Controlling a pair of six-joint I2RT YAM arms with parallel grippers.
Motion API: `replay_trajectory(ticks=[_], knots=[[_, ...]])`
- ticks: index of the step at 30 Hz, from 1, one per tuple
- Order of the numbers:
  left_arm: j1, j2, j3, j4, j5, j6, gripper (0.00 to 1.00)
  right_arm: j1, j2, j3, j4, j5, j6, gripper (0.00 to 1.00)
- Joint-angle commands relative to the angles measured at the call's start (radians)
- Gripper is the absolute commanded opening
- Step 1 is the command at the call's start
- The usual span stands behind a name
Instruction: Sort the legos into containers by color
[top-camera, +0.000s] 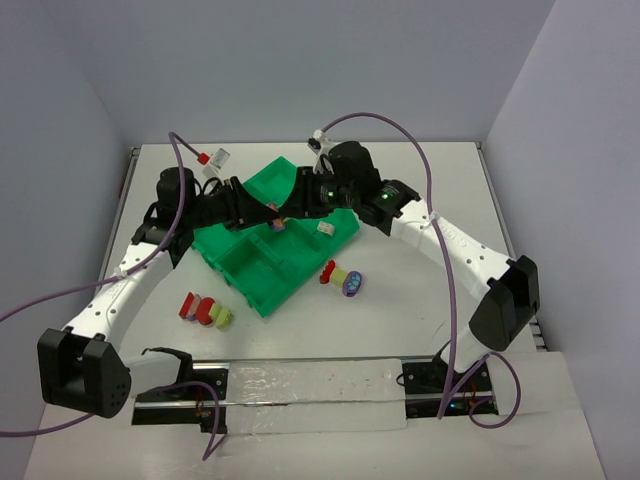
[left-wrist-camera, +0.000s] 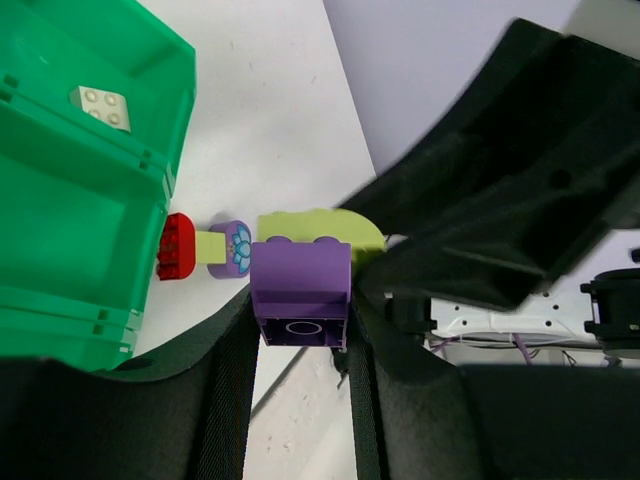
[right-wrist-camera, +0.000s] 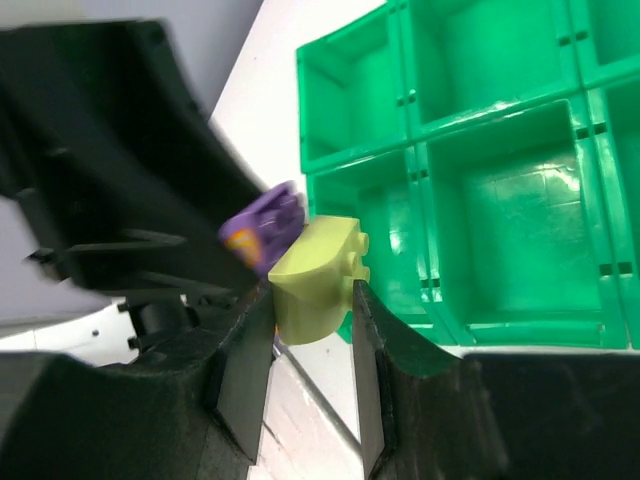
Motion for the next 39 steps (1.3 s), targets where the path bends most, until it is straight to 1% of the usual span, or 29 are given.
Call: replay_trajectory(ticks=[1,4,10,17,20,22,23,25,26,27,28,29,31,33,36,39], knots=[[0.007,-0.009,0.053,0.024,0.04,0.017,0.0,-0.048,0.053,-0.047,0.105,-0.072,0.051,0.0],[0.01,0.009,0.049,0.023,0.047,0.023,0.0,-0.066,0.067,-0.086,0.165,-0.11,0.094,0.0],[0.013,0.034,0.051,0.024,0.042,0.028,0.0,-0.071,0.12,-0.088,0.182,-0.11,0.1,0.0],[0.025,0.064,0.09,-0.02,0.013,0.057,0.0,-0.086,0.11,-0.102,0.13,-0.043,0.071,0.0],[0.032,0.075,0.106,-0.026,-0.003,0.063,0.0,-0.113,0.097,-0.098,0.103,-0.024,0.059,0.0],[0.034,0.081,0.113,-0.023,-0.009,0.064,0.0,-0.13,0.095,-0.078,0.052,0.027,0.034,0.01],[0.034,0.084,0.117,-0.024,-0.015,0.064,0.0,-0.133,0.096,-0.064,0.024,0.058,0.02,0.03],[0.035,0.098,0.126,-0.029,-0.026,0.063,0.0,-0.136,0.102,-0.02,-0.077,0.13,-0.024,0.12],[0.035,0.104,0.128,-0.031,-0.028,0.063,0.0,-0.136,0.11,-0.009,-0.123,0.189,-0.031,0.16],[0.035,0.11,0.135,-0.036,-0.032,0.062,0.0,-0.136,0.129,0.032,-0.195,0.292,-0.054,0.25],[0.035,0.113,0.141,-0.042,-0.039,0.065,0.0,-0.136,0.149,0.061,-0.229,0.359,-0.066,0.32],[0.035,0.114,0.146,-0.048,-0.045,0.067,0.0,-0.137,0.167,0.082,-0.251,0.399,-0.071,0.38],[0.035,0.117,0.155,-0.057,-0.055,0.072,0.0,-0.141,0.198,0.119,-0.302,0.42,-0.067,0.58],[0.035,0.124,0.164,-0.067,-0.064,0.079,0.0,-0.139,0.254,0.159,-0.336,0.435,-0.047,0.64],[0.034,0.13,0.178,-0.081,-0.077,0.087,0.0,-0.138,0.313,0.206,-0.355,0.481,0.029,0.64],[0.035,0.133,0.181,-0.09,-0.077,0.089,0.0,-0.142,0.355,0.243,-0.357,0.515,0.159,0.64]])
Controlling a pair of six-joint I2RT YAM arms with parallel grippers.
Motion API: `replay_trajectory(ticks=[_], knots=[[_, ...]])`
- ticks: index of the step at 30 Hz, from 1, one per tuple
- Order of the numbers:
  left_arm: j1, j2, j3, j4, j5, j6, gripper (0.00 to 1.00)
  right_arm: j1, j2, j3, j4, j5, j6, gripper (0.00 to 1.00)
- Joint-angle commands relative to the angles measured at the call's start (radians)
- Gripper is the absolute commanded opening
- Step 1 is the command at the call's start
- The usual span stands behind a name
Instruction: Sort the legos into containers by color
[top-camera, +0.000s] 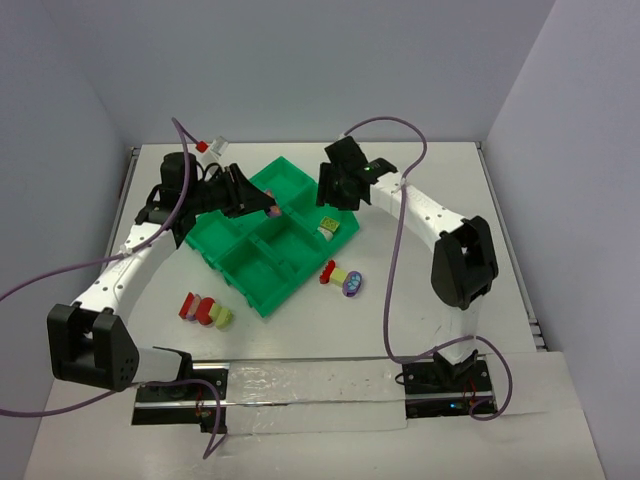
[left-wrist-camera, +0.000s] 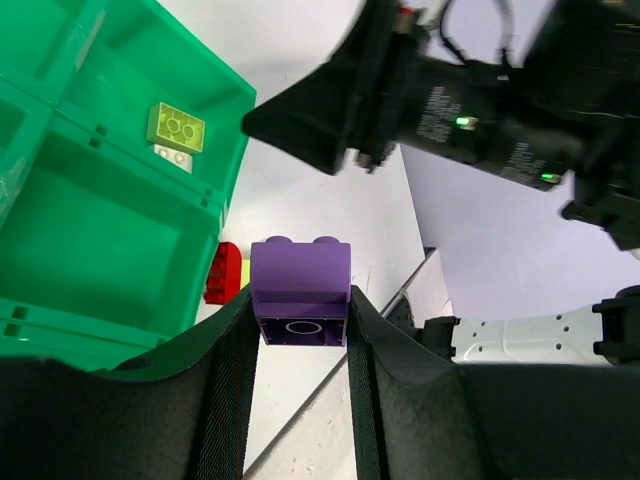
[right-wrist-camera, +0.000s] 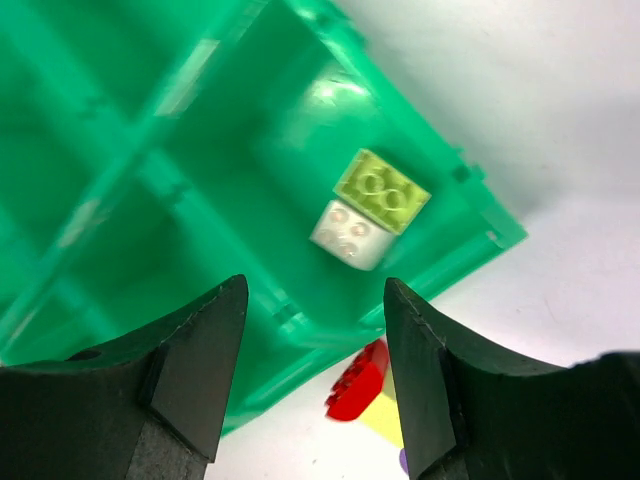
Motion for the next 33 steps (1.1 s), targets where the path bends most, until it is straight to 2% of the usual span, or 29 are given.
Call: replay_trajectory(ticks=[1,6,11,20,33], knots=[[0.005,0.005,0.056,-0.016,-0.015,0.022,0.0,-0.005,0.06,0.074,-0.062,0.104,0.193,0.64],[0.005,0.011,0.072,-0.036,-0.007,0.033,0.0,-0.005,0.114,0.082,-0.044,0.123,0.354,0.64],[0.005,0.011,0.087,-0.052,-0.015,0.049,0.0,-0.004,0.144,0.075,-0.036,0.145,0.419,0.66],[0.005,0.011,0.097,-0.075,-0.008,0.074,0.0,-0.003,0.194,0.094,-0.064,0.197,0.438,0.76],[0.005,0.009,0.099,-0.087,0.003,0.087,0.0,0.012,0.238,0.081,-0.019,0.218,0.428,0.75]])
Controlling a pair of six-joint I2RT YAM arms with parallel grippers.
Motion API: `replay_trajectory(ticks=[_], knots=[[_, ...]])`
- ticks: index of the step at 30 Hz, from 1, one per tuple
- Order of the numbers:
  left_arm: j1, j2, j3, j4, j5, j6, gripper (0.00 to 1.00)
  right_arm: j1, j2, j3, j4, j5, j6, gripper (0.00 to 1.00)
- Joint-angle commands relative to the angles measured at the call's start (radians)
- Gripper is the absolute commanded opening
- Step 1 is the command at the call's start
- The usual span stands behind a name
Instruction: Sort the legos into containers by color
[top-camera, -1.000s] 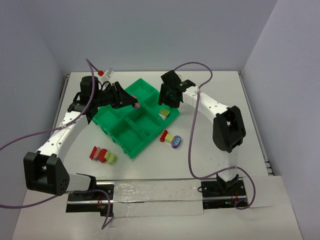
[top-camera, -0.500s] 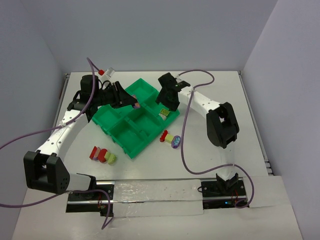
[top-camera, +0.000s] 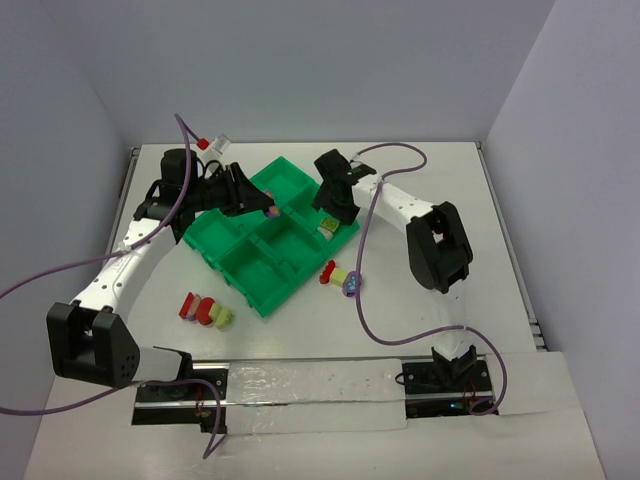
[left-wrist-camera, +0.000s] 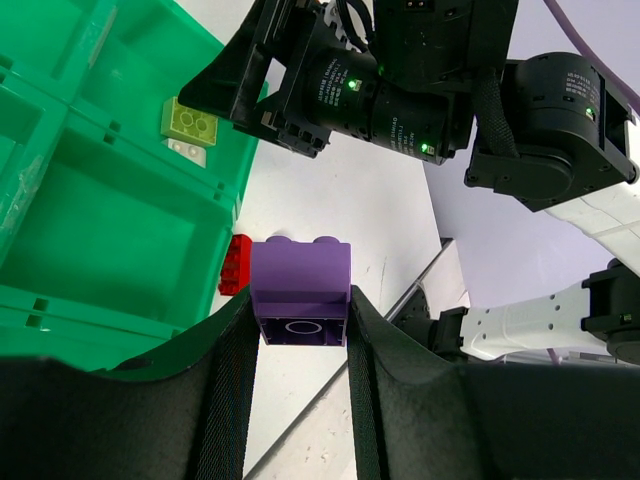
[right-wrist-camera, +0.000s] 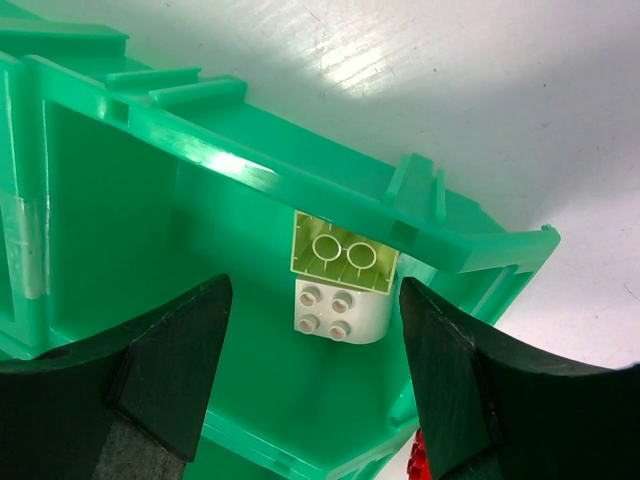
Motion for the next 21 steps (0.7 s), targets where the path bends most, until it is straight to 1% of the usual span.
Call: replay_trajectory(ticks=[1,11,21], knots=[[0.005,-0.005,0.049,-0.002,0.009,0.021,0.0,0.011,0.036,0.031,0.009,0.06,0.009,0.75],[0.005,-0.002,0.053,-0.012,0.003,0.028,0.0,0.026,0.079,0.032,0.011,0.064,0.025,0.76],[0.005,-0.003,0.048,-0.014,-0.002,0.032,0.0,0.034,0.109,0.048,0.004,0.105,0.041,0.76]])
